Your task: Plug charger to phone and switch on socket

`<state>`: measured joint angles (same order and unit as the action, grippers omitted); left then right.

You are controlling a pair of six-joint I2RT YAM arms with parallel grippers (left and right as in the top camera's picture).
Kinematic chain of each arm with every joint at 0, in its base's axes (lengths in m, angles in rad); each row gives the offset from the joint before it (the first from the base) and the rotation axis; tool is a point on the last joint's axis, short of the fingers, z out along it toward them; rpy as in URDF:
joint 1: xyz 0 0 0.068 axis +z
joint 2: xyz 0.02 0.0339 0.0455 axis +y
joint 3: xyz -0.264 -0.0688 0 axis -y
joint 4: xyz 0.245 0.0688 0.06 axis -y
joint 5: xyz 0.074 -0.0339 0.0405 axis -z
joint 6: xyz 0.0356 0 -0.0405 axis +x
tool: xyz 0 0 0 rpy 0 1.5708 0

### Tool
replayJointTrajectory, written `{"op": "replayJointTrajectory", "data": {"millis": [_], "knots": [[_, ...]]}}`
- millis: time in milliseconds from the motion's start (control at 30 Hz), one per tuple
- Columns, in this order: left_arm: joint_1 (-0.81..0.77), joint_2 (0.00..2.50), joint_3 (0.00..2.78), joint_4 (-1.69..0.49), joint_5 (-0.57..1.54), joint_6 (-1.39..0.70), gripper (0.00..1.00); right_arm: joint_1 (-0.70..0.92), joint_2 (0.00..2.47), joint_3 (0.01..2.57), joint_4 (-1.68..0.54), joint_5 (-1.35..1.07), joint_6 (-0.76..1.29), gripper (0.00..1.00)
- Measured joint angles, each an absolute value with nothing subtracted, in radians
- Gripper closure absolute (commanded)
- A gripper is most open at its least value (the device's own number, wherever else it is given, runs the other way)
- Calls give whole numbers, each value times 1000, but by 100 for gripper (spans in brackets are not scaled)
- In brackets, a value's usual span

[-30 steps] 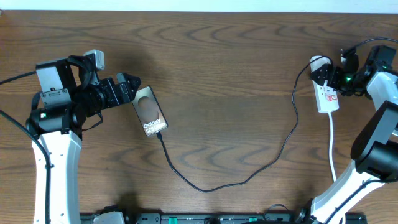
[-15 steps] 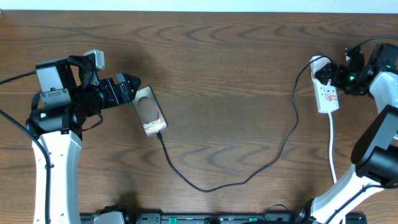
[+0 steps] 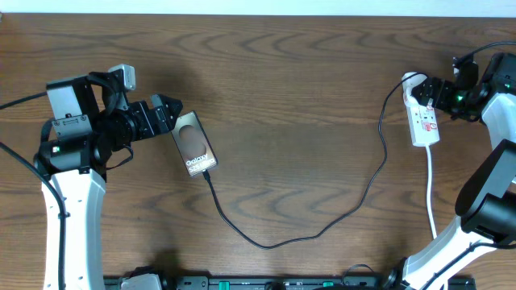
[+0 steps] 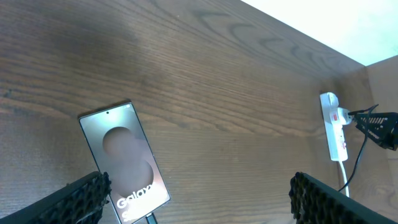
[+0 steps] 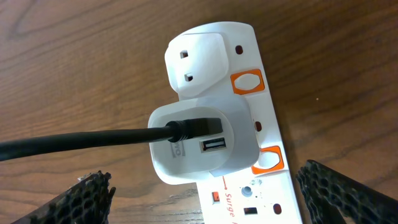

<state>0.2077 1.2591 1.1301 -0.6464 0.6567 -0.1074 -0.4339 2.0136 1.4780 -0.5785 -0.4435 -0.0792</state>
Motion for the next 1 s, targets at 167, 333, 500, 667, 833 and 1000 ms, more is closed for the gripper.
{"op": "replayJointTrajectory", "data": {"millis": [167, 333, 500, 667, 833, 1000], "knots": [[208, 1259, 1130, -646, 657, -107, 6, -434, 2028, 1478, -574, -447, -76, 5], [208, 1259, 1130, -646, 657, -107, 6, -433, 2048, 1478, -574, -457, -69, 5], [208, 1259, 1130, -646, 657, -107, 6, -415, 2050, 1478, -573, -459, -68, 5], [208, 1259, 1130, -646, 657, -107, 6, -391, 2051, 1478, -571, -449, -56, 5], [208, 1259, 1130, -646, 657, -107, 6, -388, 2055, 1478, -563, -443, -41, 5], [208, 1259, 1130, -646, 657, -107, 6, -387, 2061, 1478, -561, -439, -33, 5]]}}
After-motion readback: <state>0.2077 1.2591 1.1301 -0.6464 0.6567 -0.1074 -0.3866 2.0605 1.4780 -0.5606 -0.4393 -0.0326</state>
